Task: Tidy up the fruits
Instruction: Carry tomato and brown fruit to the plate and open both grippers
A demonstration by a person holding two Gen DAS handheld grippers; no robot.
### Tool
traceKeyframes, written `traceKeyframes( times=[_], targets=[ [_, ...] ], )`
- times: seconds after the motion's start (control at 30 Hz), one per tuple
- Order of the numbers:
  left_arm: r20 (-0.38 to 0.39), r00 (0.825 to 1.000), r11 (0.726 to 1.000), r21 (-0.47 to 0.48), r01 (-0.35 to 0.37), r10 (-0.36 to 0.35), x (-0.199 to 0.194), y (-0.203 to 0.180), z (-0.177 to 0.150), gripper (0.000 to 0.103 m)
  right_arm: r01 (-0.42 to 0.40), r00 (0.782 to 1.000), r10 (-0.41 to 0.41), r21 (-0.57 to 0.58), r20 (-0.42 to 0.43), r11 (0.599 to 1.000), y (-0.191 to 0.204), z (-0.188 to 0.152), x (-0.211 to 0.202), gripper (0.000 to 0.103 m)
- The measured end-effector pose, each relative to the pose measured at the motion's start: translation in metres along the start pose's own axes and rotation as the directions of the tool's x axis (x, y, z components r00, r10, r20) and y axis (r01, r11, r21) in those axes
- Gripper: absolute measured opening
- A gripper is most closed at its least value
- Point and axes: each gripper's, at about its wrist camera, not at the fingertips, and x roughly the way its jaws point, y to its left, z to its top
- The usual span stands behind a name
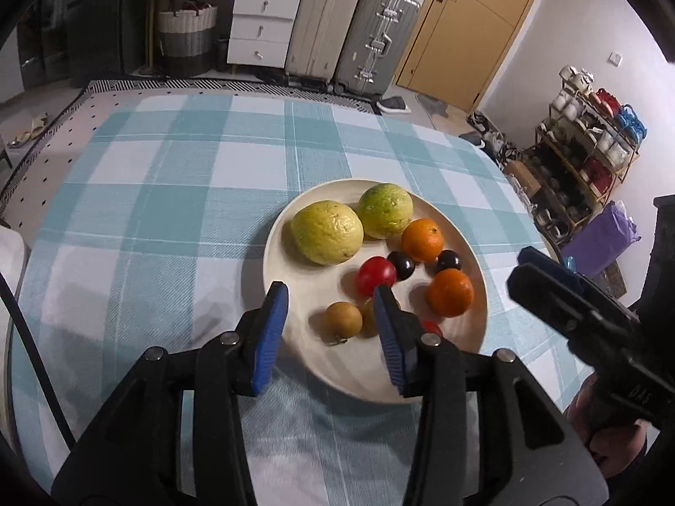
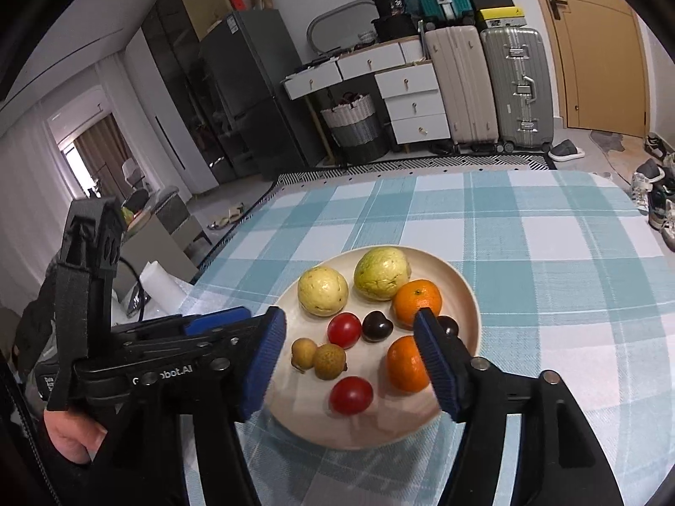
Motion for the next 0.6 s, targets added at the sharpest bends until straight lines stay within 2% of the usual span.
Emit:
traceKeyframes(
  times=[0.17,0.2,0.27,0.33,0.47,0.6],
  targets=[
    [0.030,0.998,0.999,0.005,-0.048,0.048,-0.023,-0.001,-0.016,0.043,0.022,0.999,-0.022,-0.006,0.039,1.000,0.004,-0.003,-0.022,0.074],
    [0.033,0.998,0.999,0.005,-0.054,0.054,-0.027,-0.001,-0.019,0.045,0.024,0.999,-0.024,-0.009,0.048,1.000,0.006,-0.005,-0.027,0.078],
    [0.047,0.997,0.998,-0.001,-0.065,0.065,-0.036,-0.001,-0.025,0.052,0.030,0.998,-0.030,-0.011,0.061,0.999,0.008,-0.008,-0.035,0.086],
    [0.070,0.995,0.997,-0.004,-0.077,0.077,-0.046,-0.002,-0.032,0.057,0.008,0.997,-0.006,-0.026,0.077,1.000,0.012,-0.012,-0.044,0.087],
    [0.140,0.981,0.991,-0.011,-0.134,0.134,-0.069,-0.007,-0.045,0.078,-0.001,0.994,0.008,-0.061,0.111,0.998,0.021,-0.023,-0.060,0.087],
    [0.194,0.966,0.984,0.018,-0.177,0.170,-0.086,-0.016,-0.055,0.081,0.014,0.985,0.001,-0.086,0.170,0.996,0.029,-0.033,-0.079,0.096]
  ],
)
